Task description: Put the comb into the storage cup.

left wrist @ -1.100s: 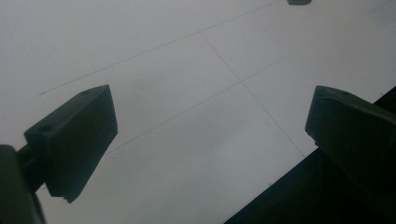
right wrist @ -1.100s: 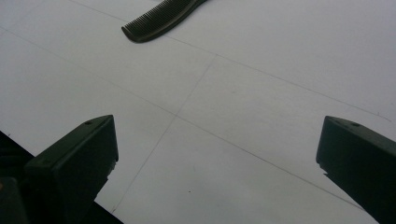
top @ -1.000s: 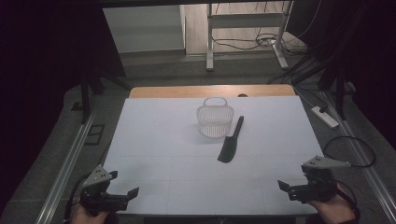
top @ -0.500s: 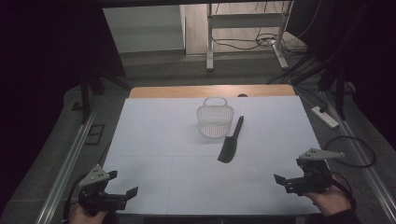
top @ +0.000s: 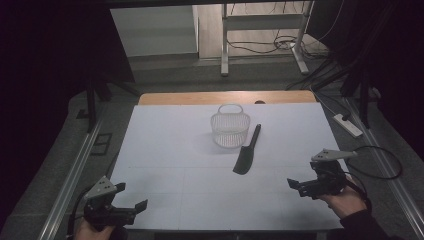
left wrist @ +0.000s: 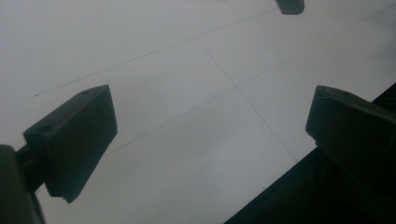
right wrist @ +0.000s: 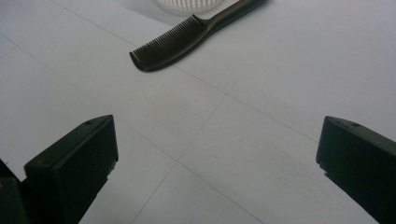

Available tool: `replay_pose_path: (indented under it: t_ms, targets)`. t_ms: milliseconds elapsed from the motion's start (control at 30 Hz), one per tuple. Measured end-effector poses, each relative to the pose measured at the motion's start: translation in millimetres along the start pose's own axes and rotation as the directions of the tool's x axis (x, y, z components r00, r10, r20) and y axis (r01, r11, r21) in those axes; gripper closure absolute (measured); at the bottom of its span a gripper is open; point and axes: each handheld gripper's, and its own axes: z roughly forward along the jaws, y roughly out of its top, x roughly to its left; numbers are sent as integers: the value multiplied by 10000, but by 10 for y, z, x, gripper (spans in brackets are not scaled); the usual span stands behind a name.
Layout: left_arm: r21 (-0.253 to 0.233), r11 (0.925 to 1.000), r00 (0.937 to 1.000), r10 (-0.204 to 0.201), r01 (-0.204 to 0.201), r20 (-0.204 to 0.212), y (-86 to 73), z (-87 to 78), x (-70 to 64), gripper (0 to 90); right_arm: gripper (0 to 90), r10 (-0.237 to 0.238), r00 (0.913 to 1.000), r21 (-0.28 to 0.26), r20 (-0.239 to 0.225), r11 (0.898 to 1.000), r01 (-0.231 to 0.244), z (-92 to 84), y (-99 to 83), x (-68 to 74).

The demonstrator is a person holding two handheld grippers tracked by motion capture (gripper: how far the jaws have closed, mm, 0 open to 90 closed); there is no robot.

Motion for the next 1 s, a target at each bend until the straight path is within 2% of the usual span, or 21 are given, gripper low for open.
replay_pose_path:
  t_ms: [367,700,1000]
  targets:
    - [-15,10000,10000,-41,41,10,-1,-3,7,27,0,-68,10000,-26,5,10000,68,141,143,-23]
    - [-23,10000,10000,-83,83,11,-1,-3,11,27,0,-88,9998,333,180,9994,82,307,302,-55]
    - [-27,10000,10000,-94,95,17,-1,-3,13,28,0,-457,9988,482,163,9978,448,439,398,-86]
